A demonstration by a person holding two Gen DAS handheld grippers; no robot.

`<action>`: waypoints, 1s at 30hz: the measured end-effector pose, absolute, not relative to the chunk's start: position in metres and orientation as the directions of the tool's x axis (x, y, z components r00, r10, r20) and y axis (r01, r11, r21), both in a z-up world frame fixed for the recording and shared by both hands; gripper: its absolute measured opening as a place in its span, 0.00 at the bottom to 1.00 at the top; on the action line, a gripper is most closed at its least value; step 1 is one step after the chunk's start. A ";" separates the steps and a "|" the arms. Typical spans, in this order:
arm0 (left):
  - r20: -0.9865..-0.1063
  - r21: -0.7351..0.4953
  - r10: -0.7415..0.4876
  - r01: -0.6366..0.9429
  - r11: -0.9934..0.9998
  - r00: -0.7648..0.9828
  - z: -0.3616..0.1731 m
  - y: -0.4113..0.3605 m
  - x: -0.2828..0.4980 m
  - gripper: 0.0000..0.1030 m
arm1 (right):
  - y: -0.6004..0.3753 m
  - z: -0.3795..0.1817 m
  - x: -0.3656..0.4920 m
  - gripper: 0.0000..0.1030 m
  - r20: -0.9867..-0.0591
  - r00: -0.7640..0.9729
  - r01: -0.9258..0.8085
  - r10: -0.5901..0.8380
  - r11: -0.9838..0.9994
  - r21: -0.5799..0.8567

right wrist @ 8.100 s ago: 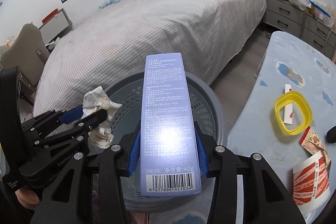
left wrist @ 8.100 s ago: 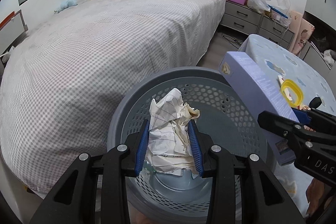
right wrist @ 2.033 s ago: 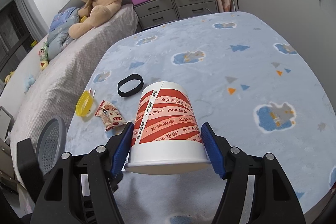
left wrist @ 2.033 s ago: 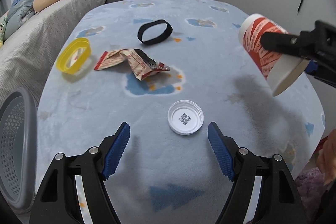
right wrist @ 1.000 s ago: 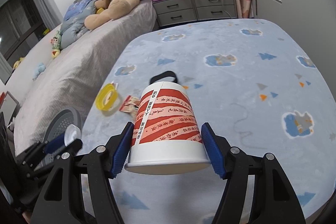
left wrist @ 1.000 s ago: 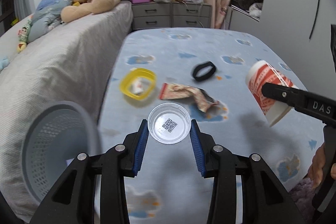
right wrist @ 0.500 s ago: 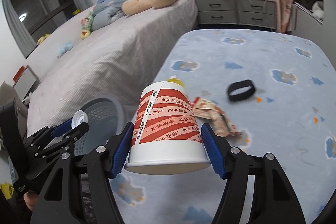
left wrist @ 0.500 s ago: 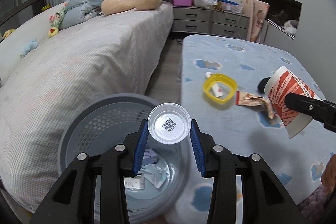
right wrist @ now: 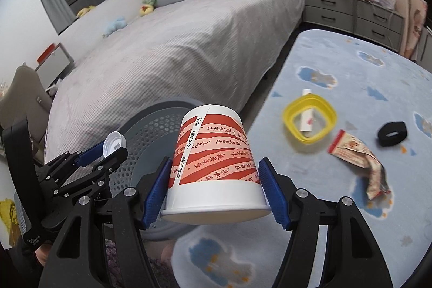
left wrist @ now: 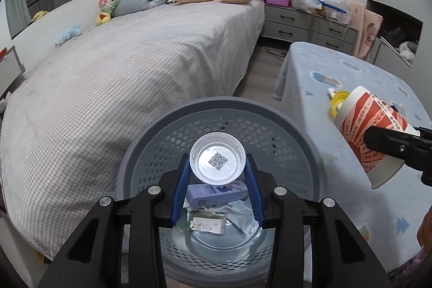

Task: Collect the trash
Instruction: 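Carry the cap and cup over the wastebasket with both tools, then open both tools to drop the cap and cup into the wastebasket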

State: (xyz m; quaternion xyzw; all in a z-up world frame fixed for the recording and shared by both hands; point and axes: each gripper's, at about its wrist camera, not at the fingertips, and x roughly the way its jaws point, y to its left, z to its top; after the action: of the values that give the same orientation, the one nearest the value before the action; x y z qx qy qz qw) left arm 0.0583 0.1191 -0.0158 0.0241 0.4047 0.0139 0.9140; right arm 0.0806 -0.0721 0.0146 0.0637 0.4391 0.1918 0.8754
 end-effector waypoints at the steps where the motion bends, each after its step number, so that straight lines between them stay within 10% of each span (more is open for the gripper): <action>1: -0.741 0.052 0.049 -0.016 0.999 0.670 -0.017 0.124 0.059 0.38 | -0.066 0.014 0.084 0.62 -0.745 0.536 -0.290 0.397 0.915 0.279; 27: -0.768 0.024 0.071 -0.081 0.996 0.637 -0.031 0.155 0.068 0.38 | -0.014 -0.008 0.104 0.63 -0.747 0.471 -0.395 0.469 0.870 0.296; 30: -0.763 0.025 0.078 -0.091 0.996 0.642 -0.030 0.156 0.065 0.55 | -0.014 -0.007 0.104 0.64 -0.744 0.475 -0.396 0.470 0.869 0.297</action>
State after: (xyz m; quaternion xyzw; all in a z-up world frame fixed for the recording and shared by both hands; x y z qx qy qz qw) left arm 0.0649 0.1564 -0.0303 -0.0079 0.4205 0.0466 0.9060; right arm 0.1035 -0.0145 -0.0072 0.0416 0.4458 0.2525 0.8578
